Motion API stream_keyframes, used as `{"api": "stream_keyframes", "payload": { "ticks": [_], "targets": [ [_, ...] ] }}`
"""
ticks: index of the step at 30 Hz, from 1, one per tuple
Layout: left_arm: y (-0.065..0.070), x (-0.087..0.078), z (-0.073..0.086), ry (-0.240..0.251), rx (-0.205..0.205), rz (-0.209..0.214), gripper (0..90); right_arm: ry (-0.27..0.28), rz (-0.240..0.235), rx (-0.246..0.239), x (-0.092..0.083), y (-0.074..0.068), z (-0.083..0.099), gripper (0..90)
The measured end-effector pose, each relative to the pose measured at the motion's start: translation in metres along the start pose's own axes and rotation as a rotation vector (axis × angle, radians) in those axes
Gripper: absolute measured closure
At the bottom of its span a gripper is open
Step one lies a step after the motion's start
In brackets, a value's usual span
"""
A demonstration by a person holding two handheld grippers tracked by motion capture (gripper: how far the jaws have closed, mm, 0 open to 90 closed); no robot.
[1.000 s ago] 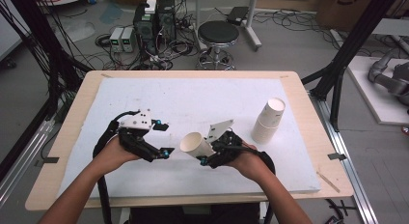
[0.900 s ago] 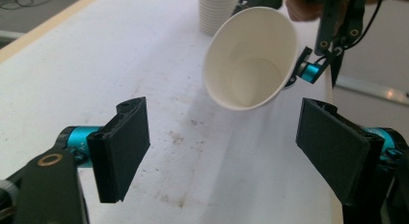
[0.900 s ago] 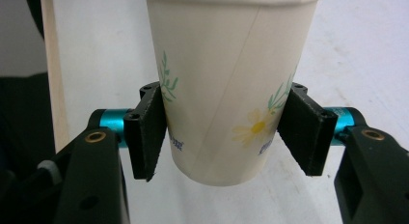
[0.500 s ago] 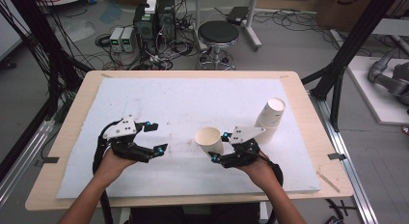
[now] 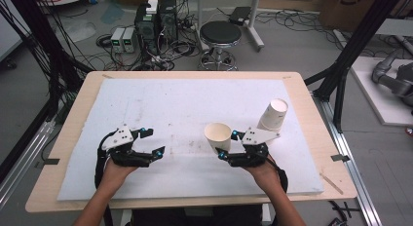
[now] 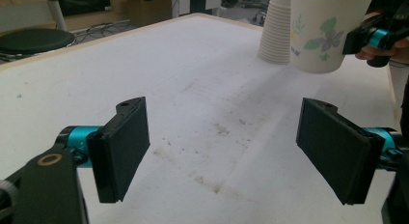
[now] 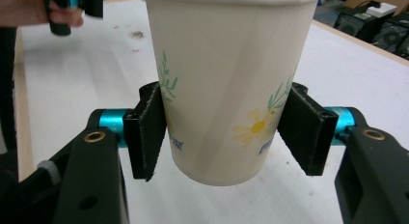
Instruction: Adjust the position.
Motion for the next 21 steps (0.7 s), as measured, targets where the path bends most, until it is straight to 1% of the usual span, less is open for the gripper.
{"api": "stream_keyframes", "payload": {
  "ticks": [6,8,12,18,21],
  "targets": [
    [-0.004,-0.003,0.003,0.014,-0.006,-0.018,18.7,0.032,0.029,0.017,-0.001,0.005,0.000,37.8],
    [-0.006,-0.003,0.004,0.020,-0.009,-0.023,18.7,0.041,0.028,0.024,-0.002,0.005,0.000,37.7],
    [-0.006,-0.002,0.005,0.014,-0.010,-0.022,18.6,0.043,0.044,0.027,-0.004,0.007,0.001,37.7],
    [-0.006,-0.003,0.004,0.019,-0.008,-0.028,18.6,0.039,0.067,0.043,-0.004,0.010,0.004,37.5],
    [-0.007,-0.002,0.004,0.023,-0.007,-0.027,18.6,0.034,0.081,0.038,-0.004,0.012,0.003,37.5]
  ]
}}
Point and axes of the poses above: each handheld gripper's, and its own axes: x roughly forward along the jaws, z roughly out of its underside, y roughly to its right, the point moved 3 cm from there along x, roughly forward along the jaws, and after that the axes turned 7 degrees about -x, right-handed, at the moved point
